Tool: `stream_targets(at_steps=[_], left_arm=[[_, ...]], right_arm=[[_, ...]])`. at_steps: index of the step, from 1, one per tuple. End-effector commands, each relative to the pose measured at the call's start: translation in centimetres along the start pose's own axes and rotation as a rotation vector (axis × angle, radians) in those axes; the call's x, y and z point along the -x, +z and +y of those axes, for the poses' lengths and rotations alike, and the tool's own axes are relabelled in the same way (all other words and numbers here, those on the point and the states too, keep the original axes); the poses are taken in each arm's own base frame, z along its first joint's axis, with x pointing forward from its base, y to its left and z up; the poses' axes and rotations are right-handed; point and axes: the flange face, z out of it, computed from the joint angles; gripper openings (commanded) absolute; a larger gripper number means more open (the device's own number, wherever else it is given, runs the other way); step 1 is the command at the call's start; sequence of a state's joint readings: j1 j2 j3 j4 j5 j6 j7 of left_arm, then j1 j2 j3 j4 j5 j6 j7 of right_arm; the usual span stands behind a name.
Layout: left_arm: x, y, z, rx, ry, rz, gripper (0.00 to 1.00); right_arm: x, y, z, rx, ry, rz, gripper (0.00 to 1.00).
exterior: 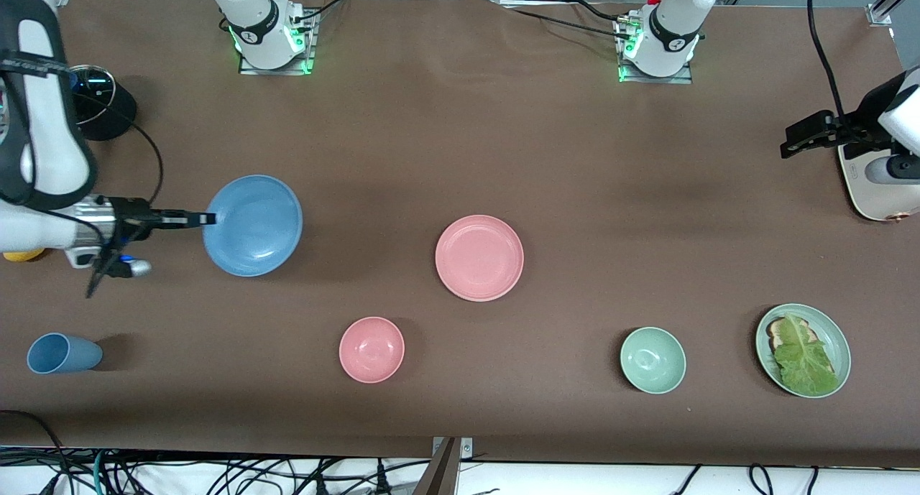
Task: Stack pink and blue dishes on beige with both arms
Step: 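Carry the blue plate with the right gripper onto the pink plate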
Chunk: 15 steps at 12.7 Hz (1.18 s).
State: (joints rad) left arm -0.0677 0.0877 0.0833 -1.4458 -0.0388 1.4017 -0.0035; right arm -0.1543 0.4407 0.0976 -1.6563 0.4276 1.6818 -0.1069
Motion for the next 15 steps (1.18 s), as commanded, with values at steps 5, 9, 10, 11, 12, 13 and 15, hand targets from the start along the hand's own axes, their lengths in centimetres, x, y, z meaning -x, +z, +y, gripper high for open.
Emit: stream_targets(at_steps=[5, 9, 10, 11, 12, 13, 15], left_arm=[[-0.3, -1.1, -0.4, 0.013, 0.091, 0.076, 1.00], [-0.4, -1.1, -0.5, 0.013, 0.097, 0.075, 1.00], [-0.4, -1.0, -0.5, 0.013, 0.095, 0.073, 1.00], [-0.4, -1.1, -0.6, 0.011, 0.095, 0.075, 1.00], [-0.4, -1.1, -0.6, 0.011, 0.097, 0.075, 1.00], [-0.4, -1.1, -0.6, 0.011, 0.097, 0.075, 1.00], [-0.5, -1.0, -0.5, 0.014, 0.098, 0.072, 1.00]], right_arm=[[-3.0, 14.3, -20.5, 0.047, 0.064, 0.104, 0.00], [-2.8, 21.6, -29.7, 0.007, 0.160, 0.172, 0.00], [-2.5, 23.3, -31.0, -0.001, 0.181, 0.189, 0.00], [-2.5, 24.4, -31.7, -0.011, 0.185, 0.211, 0.00], [-2.1, 25.8, -32.4, -0.010, 0.176, 0.211, 0.00], [-1.9, 27.2, -32.5, 0.003, 0.172, 0.201, 0.00], [-2.1, 29.0, -32.0, 0.024, 0.170, 0.185, 0.00]])
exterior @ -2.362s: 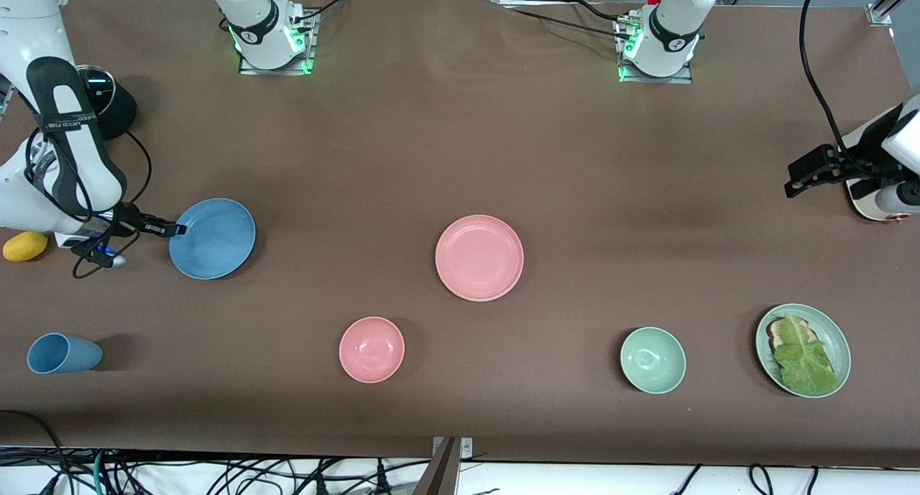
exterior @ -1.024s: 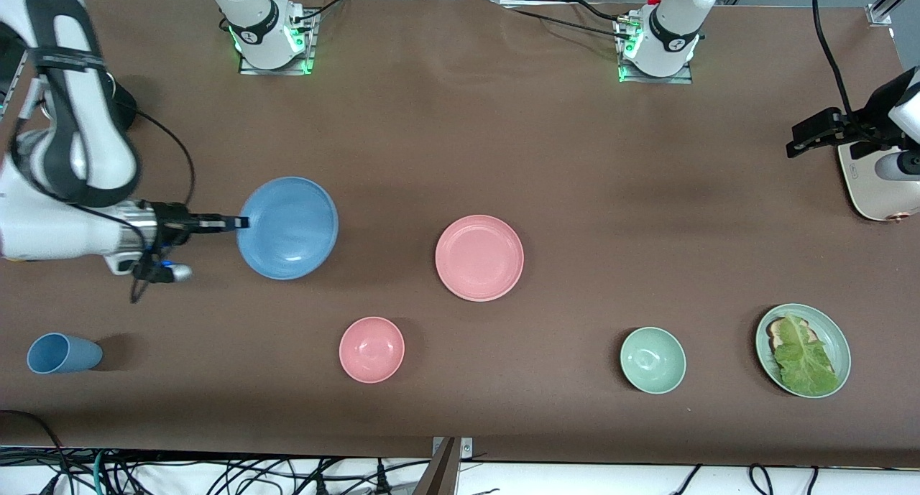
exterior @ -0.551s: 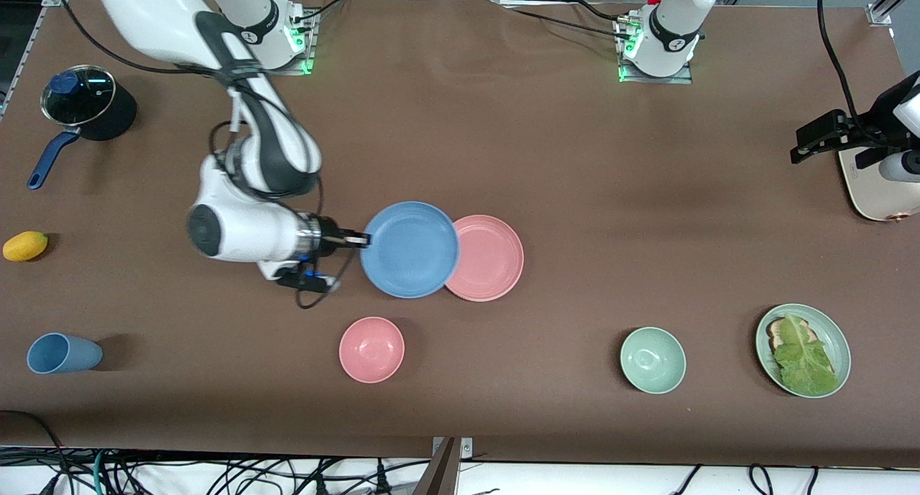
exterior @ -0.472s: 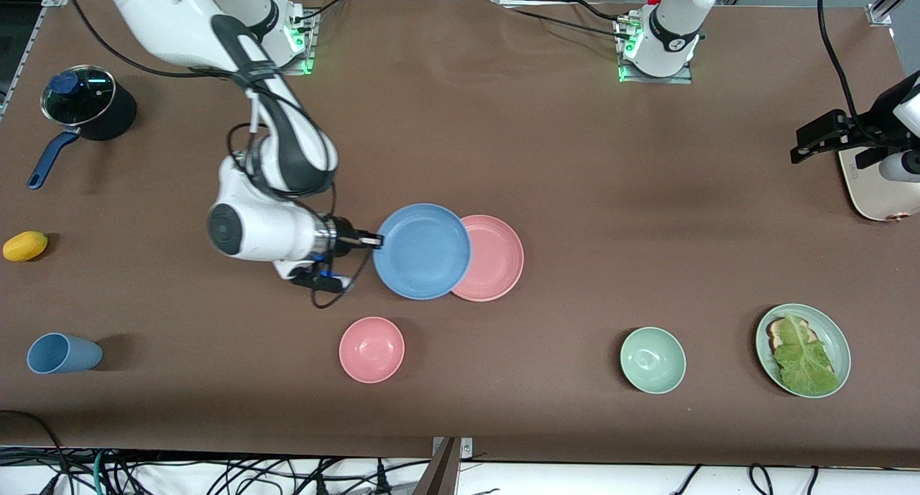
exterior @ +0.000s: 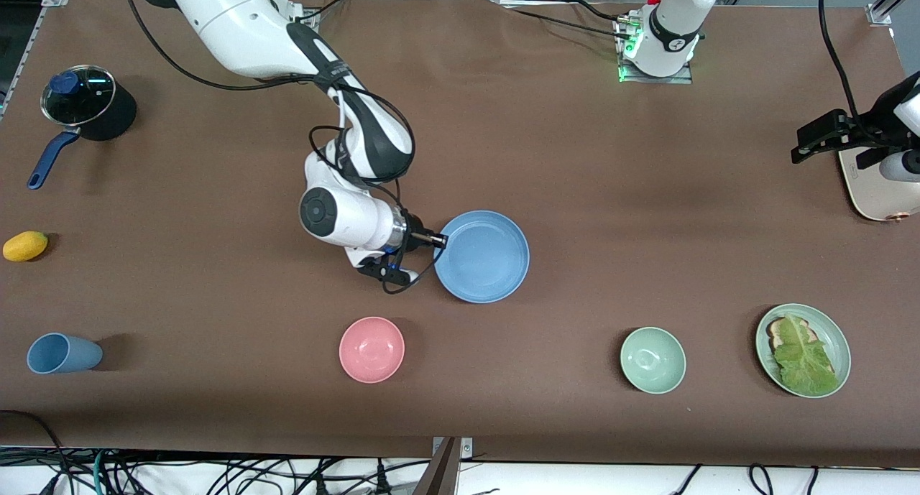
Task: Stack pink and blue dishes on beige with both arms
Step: 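Carry the blue plate with the right gripper onto the pink plate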
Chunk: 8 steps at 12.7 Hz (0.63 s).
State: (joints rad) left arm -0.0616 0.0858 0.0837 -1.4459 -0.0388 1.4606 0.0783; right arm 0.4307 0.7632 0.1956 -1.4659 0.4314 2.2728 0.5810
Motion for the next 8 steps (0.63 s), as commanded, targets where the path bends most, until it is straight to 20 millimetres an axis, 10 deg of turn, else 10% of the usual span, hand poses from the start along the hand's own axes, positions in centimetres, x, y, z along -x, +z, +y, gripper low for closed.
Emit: stream_targets(at_steps=[1, 5, 6, 8], left_arm=[[-0.14, 0.01, -0.15, 0.014, 0.021, 0.005, 1.00], [-0.23, 0.01, 0.17, 0.026, 0.002, 0.007, 1.00], [-0.22, 0.03, 0.25, 0.026, 0.002, 0.006, 1.00], [-0.24, 0.02, 0.43, 0.026, 0.005, 0.007, 1.00]], right_arm=[[-0.28, 1.30, -0.37, 0.003, -0.004, -0.003, 0.00], [-0.28, 1.61, 0.01, 0.029, -0.015, 0.003, 0.10], [-0.21, 1.78, 0.13, 0.035, -0.017, 0.000, 0.99], [-0.62, 1.02, 0.42, 0.047, -0.029, 0.015, 1.00]])
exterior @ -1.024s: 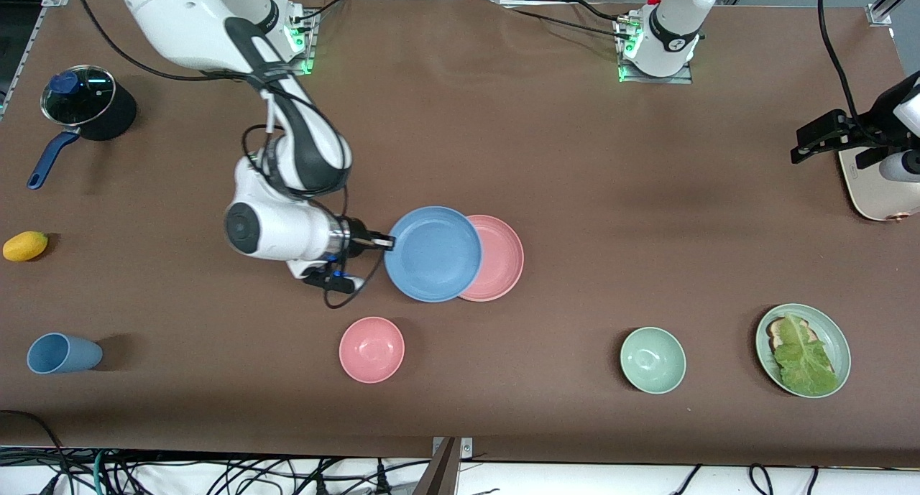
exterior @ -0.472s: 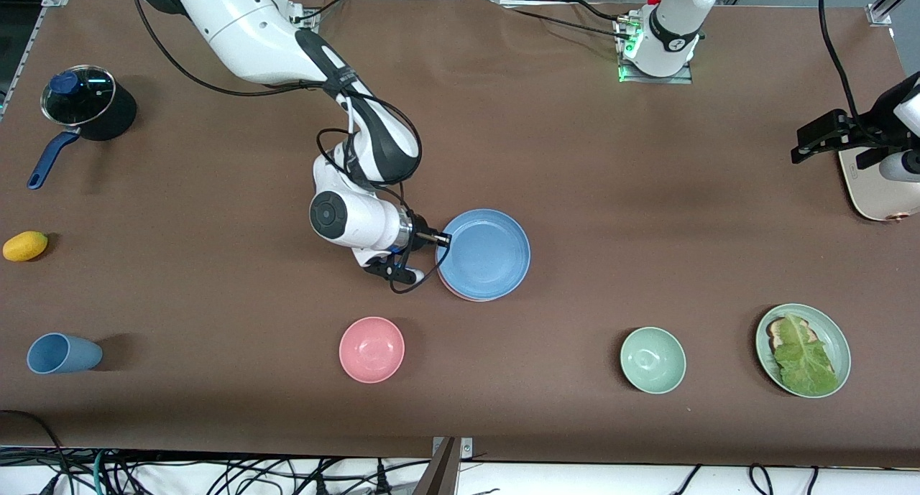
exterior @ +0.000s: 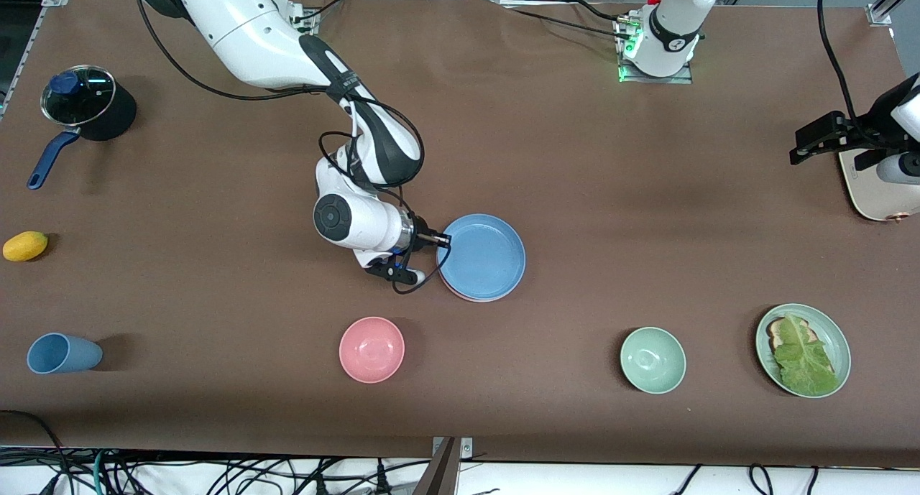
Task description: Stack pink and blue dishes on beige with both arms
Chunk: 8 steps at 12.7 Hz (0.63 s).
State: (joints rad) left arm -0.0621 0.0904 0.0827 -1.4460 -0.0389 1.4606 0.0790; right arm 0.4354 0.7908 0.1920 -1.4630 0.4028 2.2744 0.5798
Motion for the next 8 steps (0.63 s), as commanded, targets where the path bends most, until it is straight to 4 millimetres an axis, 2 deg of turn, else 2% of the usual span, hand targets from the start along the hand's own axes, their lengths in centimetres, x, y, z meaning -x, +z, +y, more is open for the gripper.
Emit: stream_targets(at_steps=[1, 2, 4, 7, 8], left_arm=[[-0.1, -0.2, 0.5, 0.028, 0.003, 0.010, 1.00], [-0.1, -0.2, 0.8, 0.027, 0.008, 0.012, 1.00], [-0.1, -0.3, 1.2, 0.027, -0.006, 0.012, 1.00], [-0.1, -0.9, 1.3, 0.024, -0.001, 0.026, 1.00], [-0.1, -0.9, 1.2, 0.023, 0.000, 0.024, 1.00]], right_arm=[[-0.7, -1.3, 0.0, 0.026, -0.026, 0.037, 1.00], [-1.2, -3.0, 0.4, 0.044, -0.022, 0.044, 1.00], [-1.8, -8.1, 1.5, 0.123, -0.036, 0.070, 1.00], [-2.4, -16.7, 4.8, 0.323, -0.054, 0.133, 1.00], [-2.3, -20.4, 5.9, 0.366, -0.050, 0.157, 1.00]])
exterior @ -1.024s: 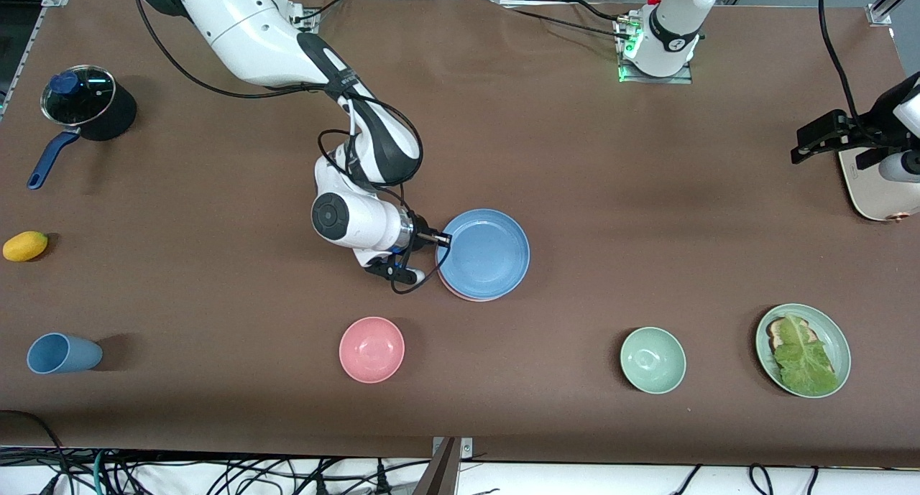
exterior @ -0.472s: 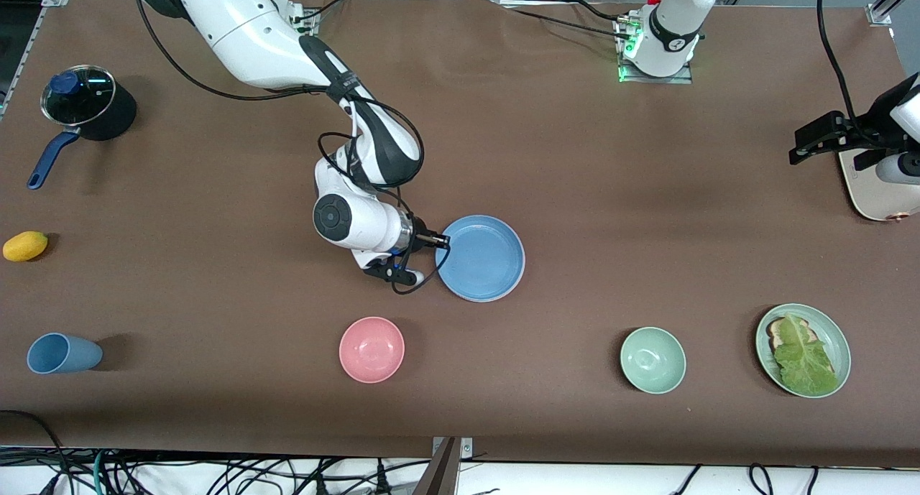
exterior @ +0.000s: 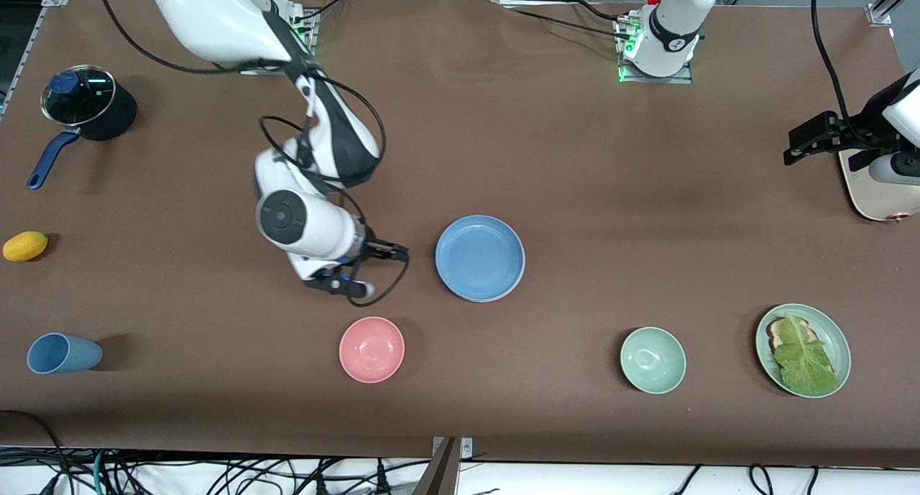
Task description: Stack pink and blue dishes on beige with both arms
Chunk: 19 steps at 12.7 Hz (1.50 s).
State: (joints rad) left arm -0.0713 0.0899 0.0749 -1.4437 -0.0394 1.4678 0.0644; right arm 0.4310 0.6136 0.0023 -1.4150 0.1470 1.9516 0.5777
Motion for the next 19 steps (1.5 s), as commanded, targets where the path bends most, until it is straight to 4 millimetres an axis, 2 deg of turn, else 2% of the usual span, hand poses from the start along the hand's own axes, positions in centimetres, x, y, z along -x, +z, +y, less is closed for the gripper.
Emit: stream_targets(at_steps=[1, 2, 3, 4, 6, 7, 9, 10, 11, 12, 14, 16, 19], left_arm=[[0.1, -0.8, 0.2, 0.022, -0.002, 0.017, 1.00], [0.3, -1.0, 0.3, 0.023, 0.006, 0.015, 1.00], [0.4, -1.1, 1.1, 0.023, 0.020, 0.014, 1.00], [0.5, -1.2, 1.9, 0.024, 0.027, 0.015, 1.00], [0.6, -1.5, 2.7, 0.022, 0.043, 0.019, 1.00], [0.6, -1.6, 2.8, 0.015, 0.047, 0.022, 1.00], [0.9, -1.9, 2.7, 0.012, 0.047, 0.023, 1.00], [1.0, -2.0, 2.7, 0.012, 0.047, 0.023, 1.00], [1.0, -2.0, 2.7, 0.012, 0.045, 0.020, 1.00], [1.0, -2.0, 2.6, 0.014, 0.044, 0.020, 1.00], [1.1, -2.1, 2.6, 0.014, 0.047, 0.022, 1.00], [1.1, -2.1, 2.7, 0.020, 0.045, 0.023, 1.00], [1.4, -2.5, 2.0, 0.021, 0.028, 0.032, 1.00]], right_arm=[[0.4, -8.1, 5.0, 0.108, -0.009, 0.051, 1.00], [0.6, -11.7, 7.6, 0.111, -0.030, 0.046, 1.00], [0.8, -14.2, 9.8, 0.122, -0.066, 0.036, 1.00], [0.9, -16.4, 12.9, 0.118, -0.060, 0.016, 1.00], [0.7, -21.6, 20.2, 0.077, -0.031, 0.028, 1.00], [0.8, -23.3, 23.7, 0.065, -0.014, 0.033, 1.00], [2.9, -27.0, 30.3, 0.033, 0.031, 0.073, 1.00], [4.8, -27.5, 32.1, 0.029, 0.025, 0.056, 1.00], [7.0, -27.8, 33.4, 0.030, 0.005, 0.053, 1.00], [8.1, -28.2, 33.6, 0.060, -0.006, 0.072, 1.00], [8.4, -28.5, 33.4, 0.076, -0.021, 0.087, 1.00], [8.6, -28.5, 31.7, 0.076, -0.050, 0.088, 1.00], [8.4, -28.5, 31.5, 0.076, -0.057, 0.088, 1.00]])
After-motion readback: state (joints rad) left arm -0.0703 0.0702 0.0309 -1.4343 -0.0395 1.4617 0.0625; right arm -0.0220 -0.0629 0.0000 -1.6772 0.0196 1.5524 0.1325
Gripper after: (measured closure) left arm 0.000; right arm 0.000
